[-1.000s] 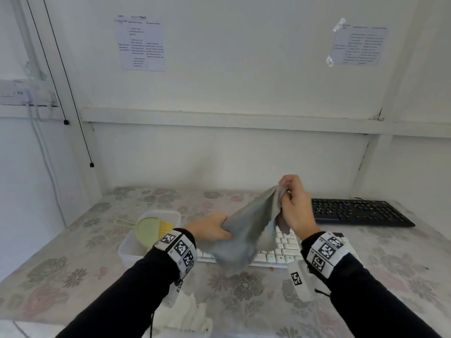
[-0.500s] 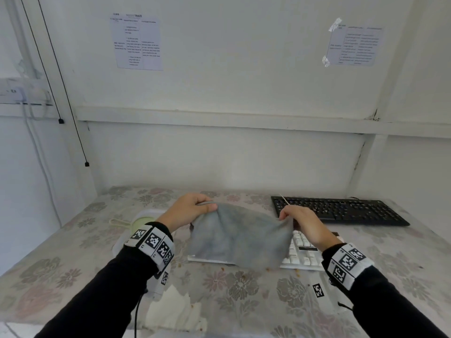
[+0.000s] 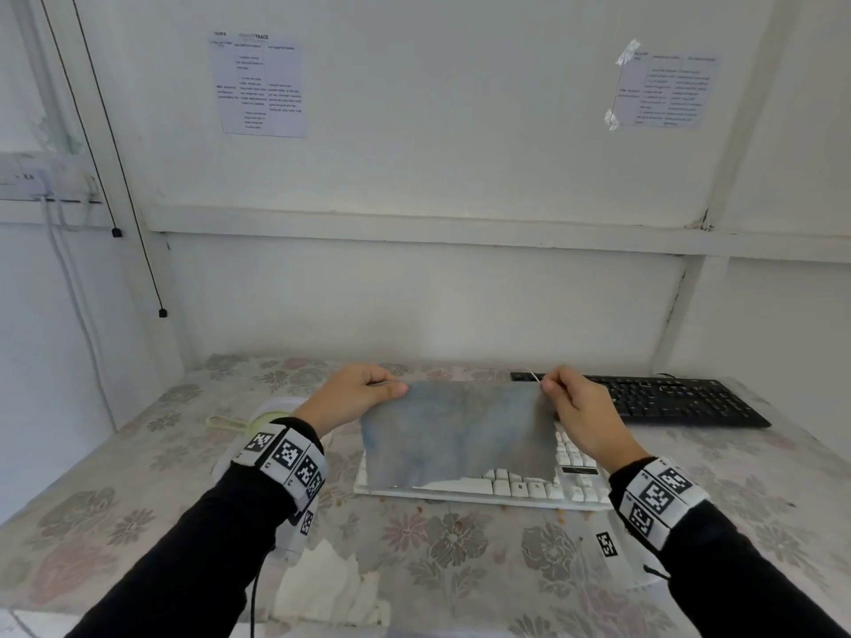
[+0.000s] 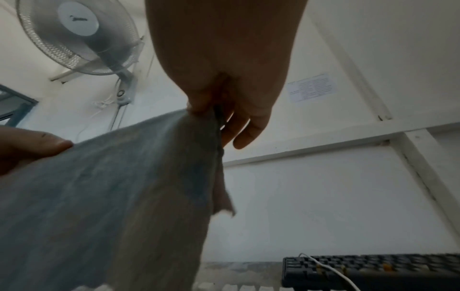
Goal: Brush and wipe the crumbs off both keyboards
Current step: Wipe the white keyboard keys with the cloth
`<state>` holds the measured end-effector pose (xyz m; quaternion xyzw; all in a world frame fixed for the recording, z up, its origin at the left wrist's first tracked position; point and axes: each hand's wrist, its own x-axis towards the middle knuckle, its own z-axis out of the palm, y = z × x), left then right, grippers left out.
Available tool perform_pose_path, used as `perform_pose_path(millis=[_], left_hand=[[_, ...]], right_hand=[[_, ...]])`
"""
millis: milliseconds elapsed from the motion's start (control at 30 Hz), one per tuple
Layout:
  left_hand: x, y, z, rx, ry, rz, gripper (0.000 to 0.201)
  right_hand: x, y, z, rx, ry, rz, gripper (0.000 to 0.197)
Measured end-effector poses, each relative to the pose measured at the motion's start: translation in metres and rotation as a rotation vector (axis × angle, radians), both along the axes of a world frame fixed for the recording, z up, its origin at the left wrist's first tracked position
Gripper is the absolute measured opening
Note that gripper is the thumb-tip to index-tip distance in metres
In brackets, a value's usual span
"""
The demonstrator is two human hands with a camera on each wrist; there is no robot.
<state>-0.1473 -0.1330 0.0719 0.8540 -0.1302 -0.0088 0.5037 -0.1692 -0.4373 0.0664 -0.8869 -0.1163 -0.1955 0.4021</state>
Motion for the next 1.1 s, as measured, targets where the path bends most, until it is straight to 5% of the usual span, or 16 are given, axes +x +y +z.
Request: perform_pose_path(millis=[133, 233, 367, 500, 600, 700, 767, 833, 1000, 1100], left_hand=[[0.002, -0.011, -0.001, 0.028, 0.026, 0.088, 0.032], [-0.003, -0.026, 0.001, 0.0, 0.07, 0.112, 0.024], [-0.013, -0.053, 0.008, -0.136, 0.17, -0.051, 0.018], [-0.015, -0.065, 0.015, -0.179, 0.144, -0.184, 0.036], [-0.011, -0.06, 0.015, -0.143, 0.054, -0.202, 0.02], [-0.008, -0.054, 0.015, -0.025, -0.035, -0.231, 0.02], [-0.011, -0.052, 0.016, -0.007, -0.004, -0.292, 0.022], [-0.014, -0.052, 0.016, -0.003, 0.022, -0.318, 0.022], [-0.009, -0.046, 0.003, 0.096, 0.034, -0.231, 0.056], [-0.005, -0.045, -0.002, -0.083, 0.012, -0.109, 0.042]], right_hand=[[-0.002, 0.012, 0.003, -0.037, -0.016, -0.045, 0.012], [-0.004, 0.026, 0.005, 0.005, 0.015, -0.032, 0.01], [-0.012, 0.06, 0.011, 0.065, 0.012, 0.122, 0.008], [-0.015, 0.078, 0.018, 0.043, 0.053, 0.346, 0.021], [-0.011, 0.074, 0.017, 0.083, -0.023, 0.279, 0.023], [-0.001, 0.061, 0.011, 0.073, -0.058, 0.198, 0.053], [0.004, 0.054, 0.008, -0.027, 0.135, 0.274, 0.088], [0.007, 0.05, 0.007, -0.102, 0.316, 0.353, 0.099], [0.014, 0.04, -0.004, -0.039, 0.232, 0.257, 0.049], [0.014, 0.036, -0.008, 0.137, 0.246, 0.36, 0.039]])
